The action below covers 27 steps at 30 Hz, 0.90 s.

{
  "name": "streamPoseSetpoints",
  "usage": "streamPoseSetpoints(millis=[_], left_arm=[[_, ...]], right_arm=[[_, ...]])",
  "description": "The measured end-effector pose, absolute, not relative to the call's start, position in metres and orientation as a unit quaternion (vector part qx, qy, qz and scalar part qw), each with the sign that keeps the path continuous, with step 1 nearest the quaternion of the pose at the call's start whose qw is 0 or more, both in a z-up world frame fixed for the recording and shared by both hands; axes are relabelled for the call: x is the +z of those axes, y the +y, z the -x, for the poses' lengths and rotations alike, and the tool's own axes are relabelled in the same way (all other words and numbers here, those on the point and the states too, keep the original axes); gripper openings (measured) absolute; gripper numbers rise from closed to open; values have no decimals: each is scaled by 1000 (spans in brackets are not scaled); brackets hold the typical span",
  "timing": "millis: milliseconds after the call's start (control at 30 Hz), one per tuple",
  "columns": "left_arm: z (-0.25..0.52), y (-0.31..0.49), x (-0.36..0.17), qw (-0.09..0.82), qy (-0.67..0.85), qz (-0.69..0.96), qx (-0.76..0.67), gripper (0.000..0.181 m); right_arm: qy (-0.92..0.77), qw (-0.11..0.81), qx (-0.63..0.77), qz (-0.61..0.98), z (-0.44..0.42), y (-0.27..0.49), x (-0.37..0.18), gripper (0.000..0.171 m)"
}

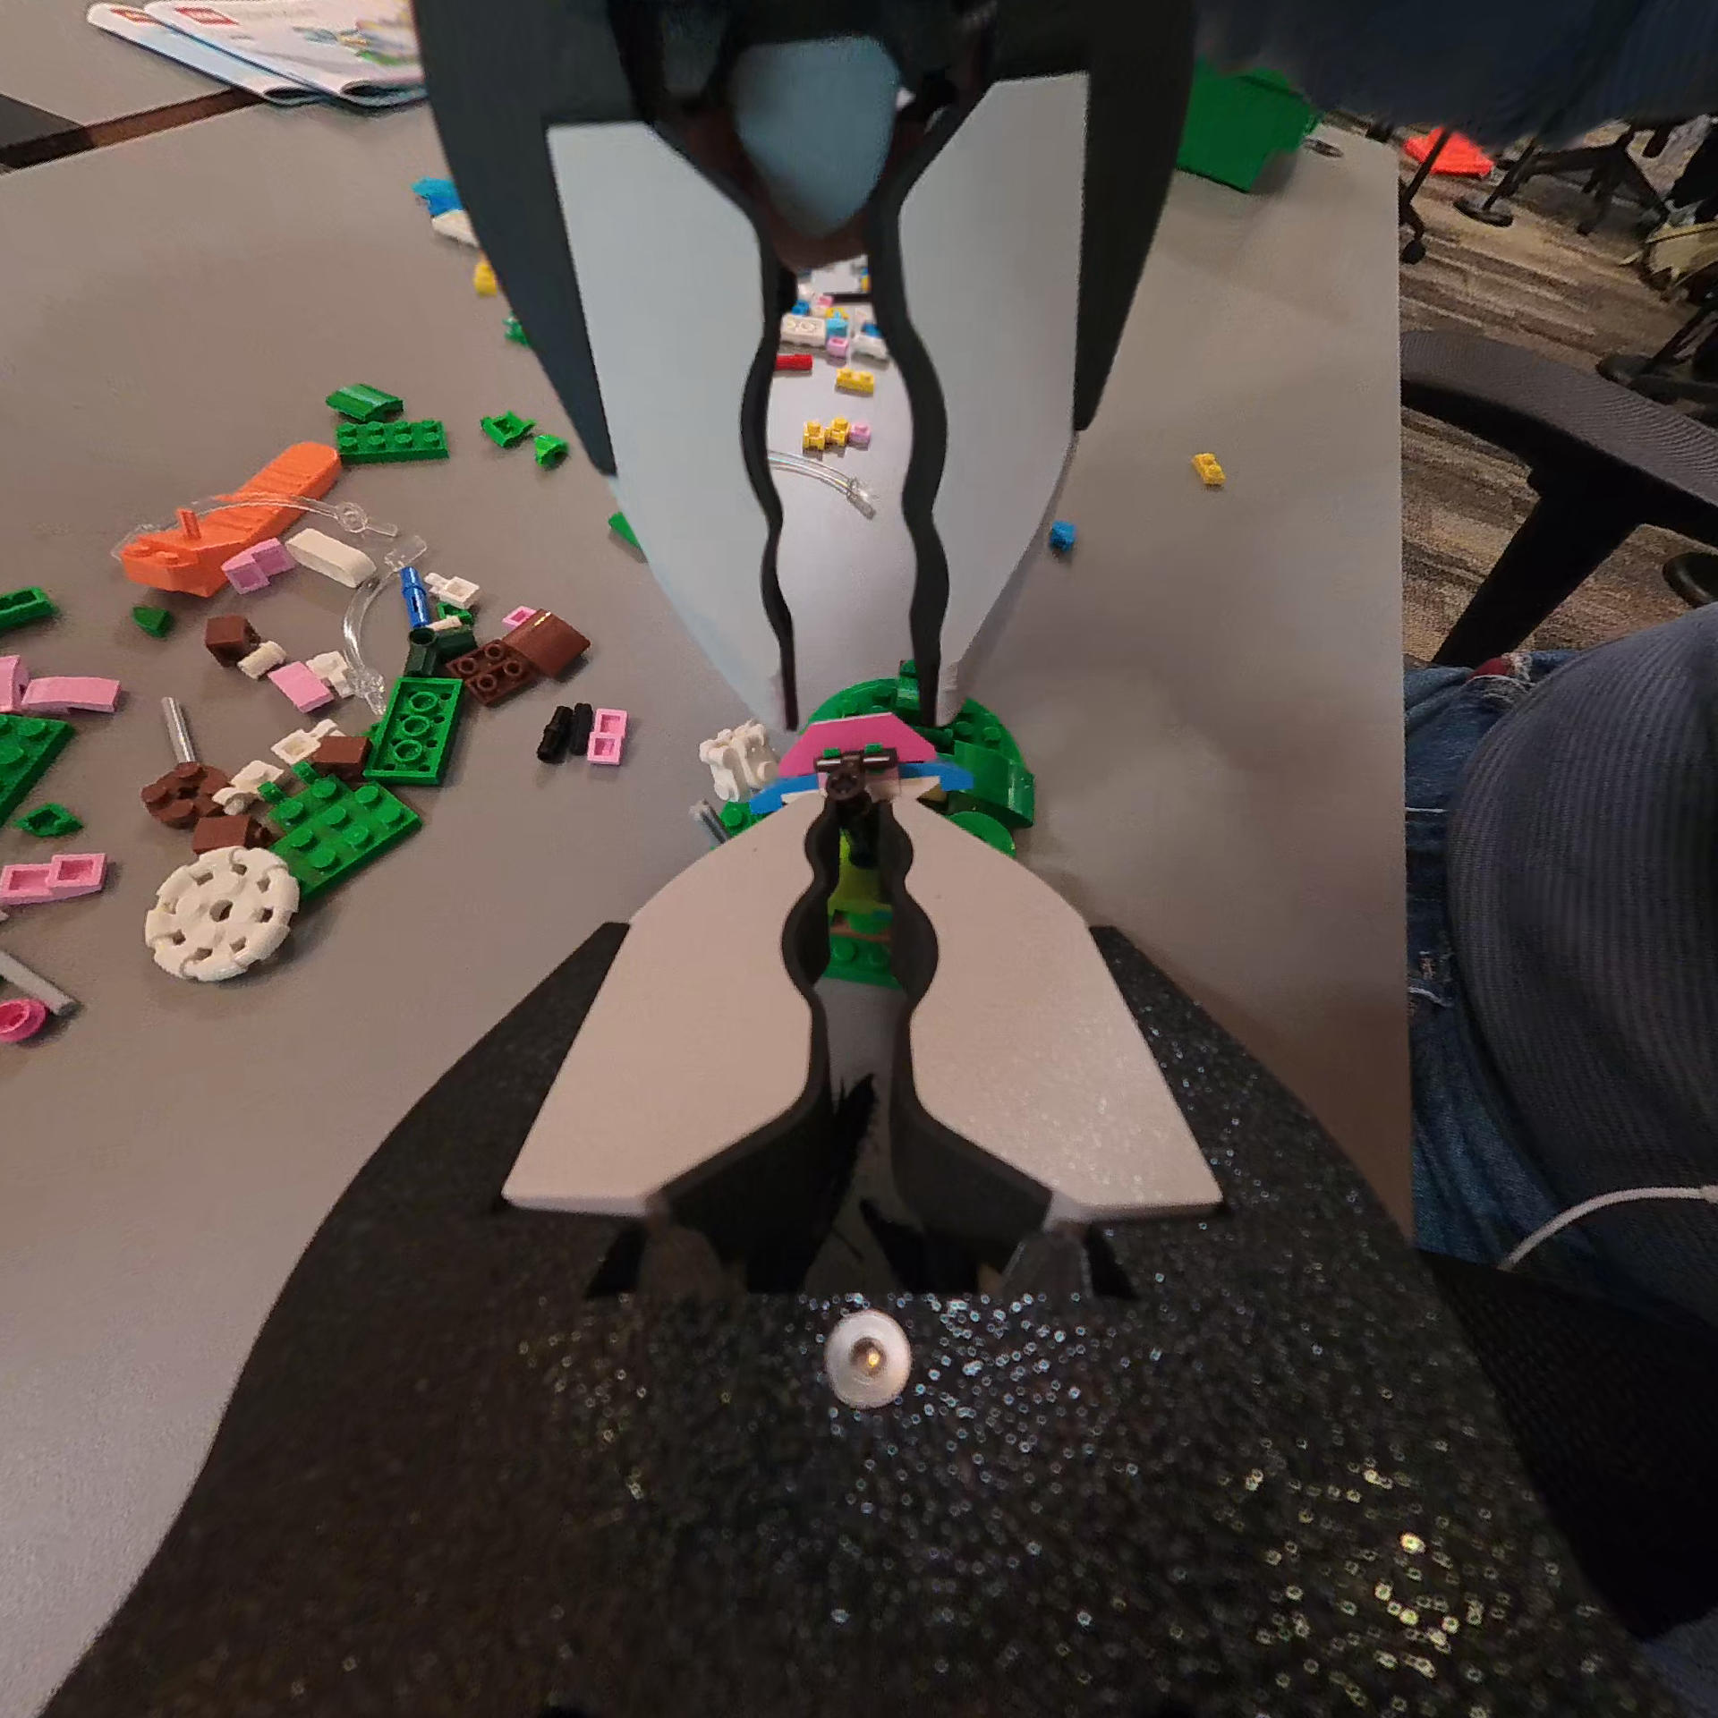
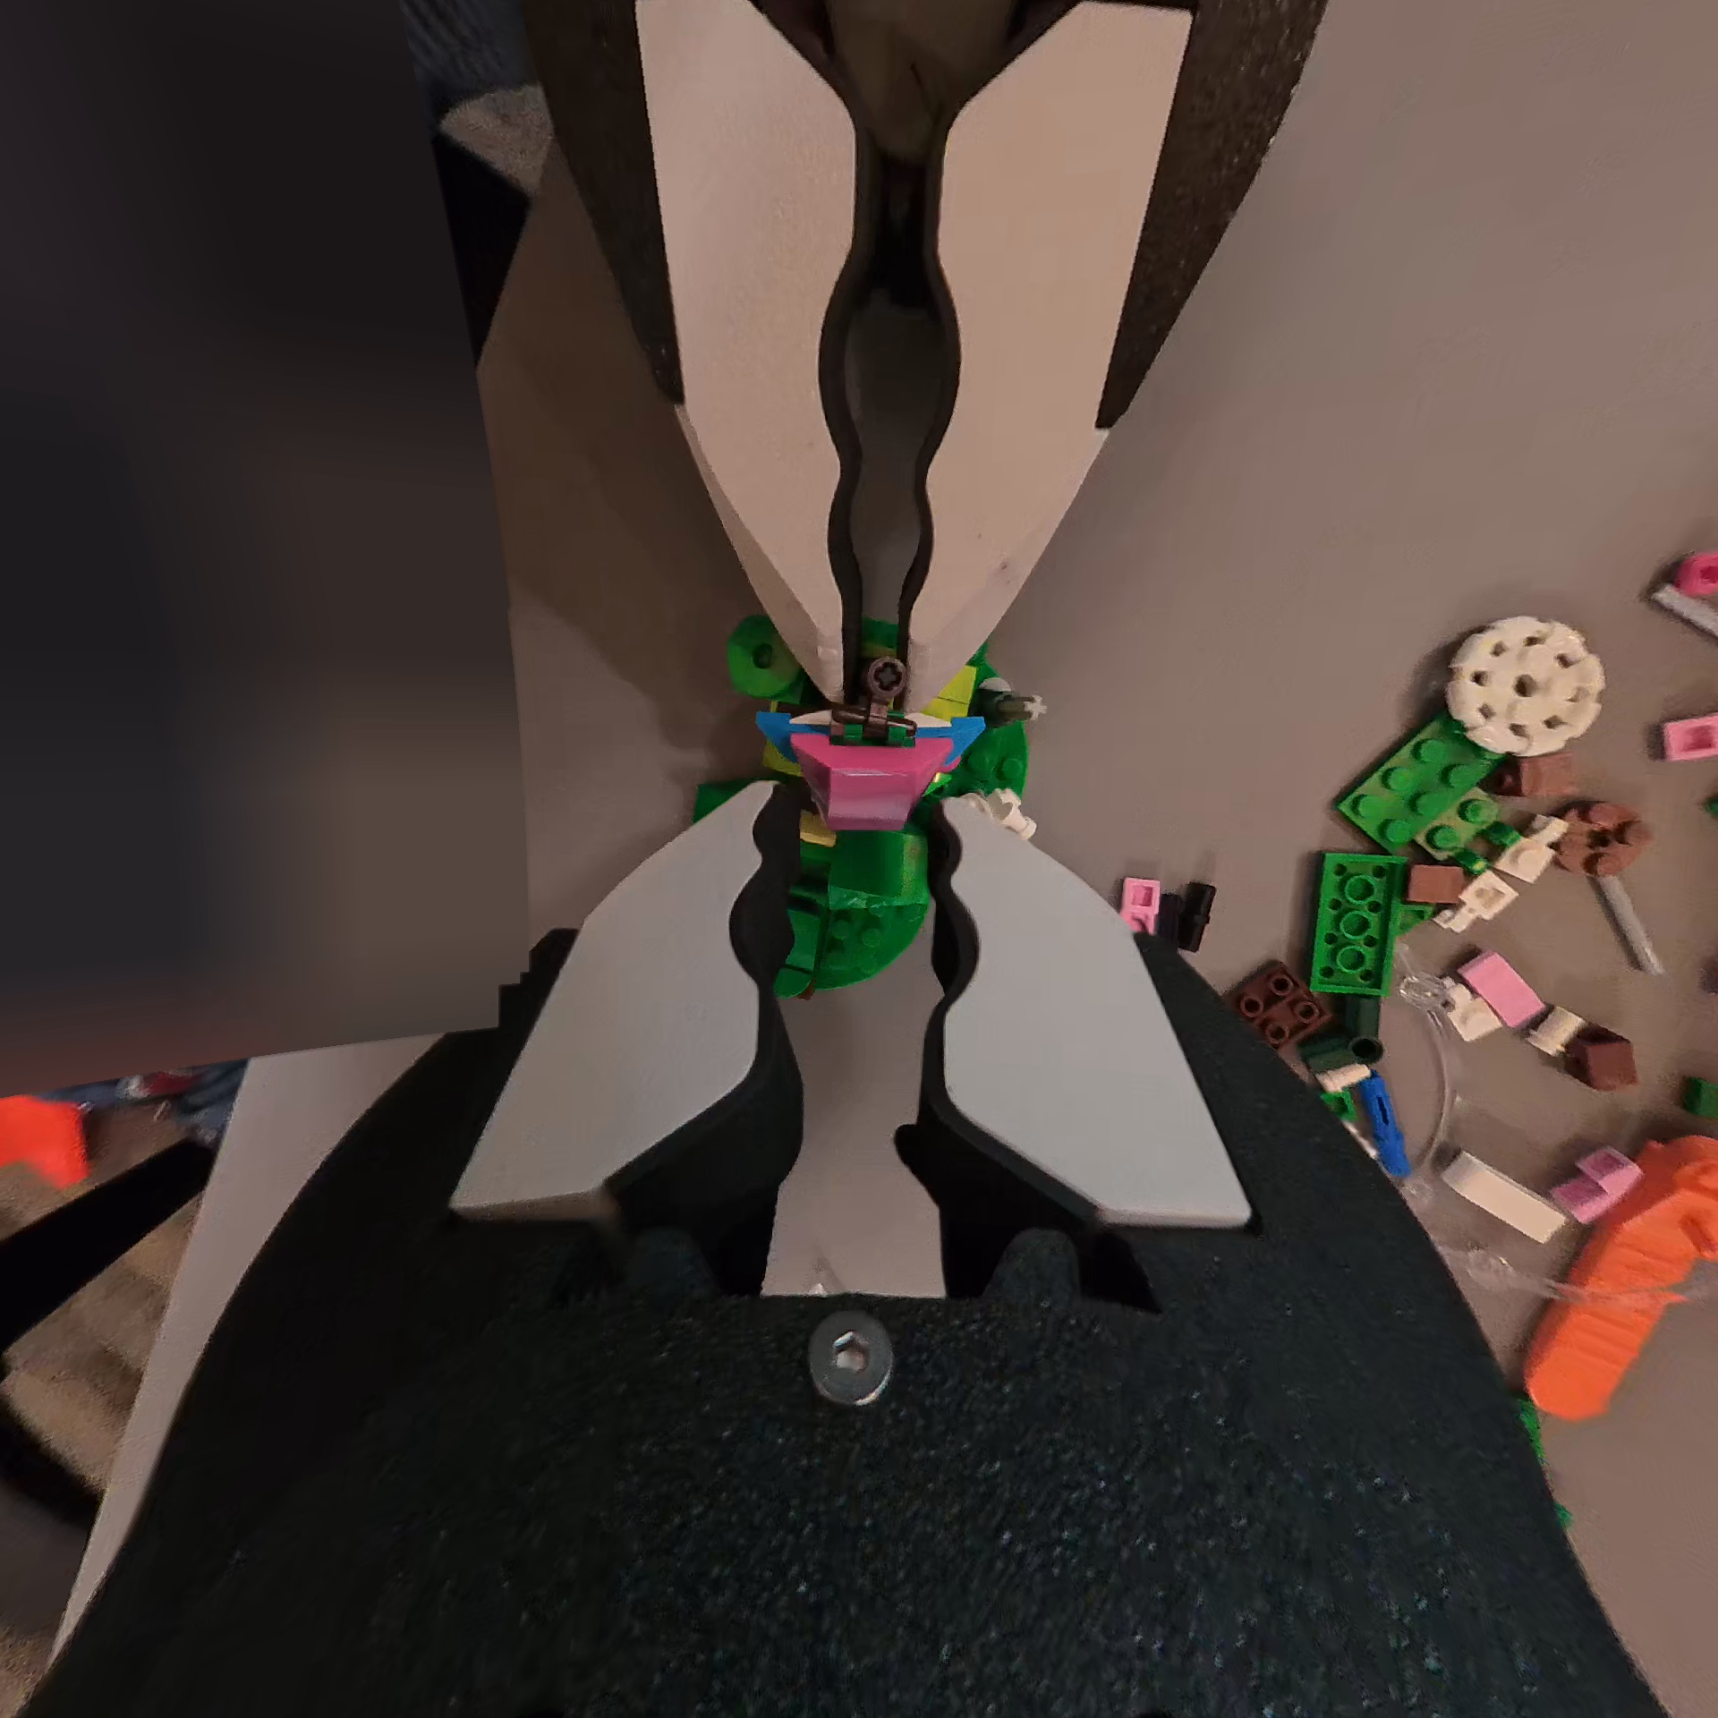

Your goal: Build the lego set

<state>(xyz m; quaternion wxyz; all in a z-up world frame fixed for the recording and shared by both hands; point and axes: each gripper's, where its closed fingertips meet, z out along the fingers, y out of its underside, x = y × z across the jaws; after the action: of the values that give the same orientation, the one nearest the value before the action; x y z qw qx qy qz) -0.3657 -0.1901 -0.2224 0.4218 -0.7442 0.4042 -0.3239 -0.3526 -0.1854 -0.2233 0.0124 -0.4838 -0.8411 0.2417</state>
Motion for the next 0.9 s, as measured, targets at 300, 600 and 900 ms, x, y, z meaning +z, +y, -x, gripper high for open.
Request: streamPoseSetpoints(millis=[300, 600, 900], left_arm=[[366, -190, -222, 422, 404, 744, -325, 7], [366, -189, -222, 419, 398, 746, -330, 7], [378, -194, -220, 427, 387, 749, -326, 23]], right_arm=[[-812, 177, 250, 496, 363, -187, -232, 42], [-746, 236, 318, 535, 349, -186, -220, 56], [-684, 314, 344, 561, 328, -178, -206, 65]])
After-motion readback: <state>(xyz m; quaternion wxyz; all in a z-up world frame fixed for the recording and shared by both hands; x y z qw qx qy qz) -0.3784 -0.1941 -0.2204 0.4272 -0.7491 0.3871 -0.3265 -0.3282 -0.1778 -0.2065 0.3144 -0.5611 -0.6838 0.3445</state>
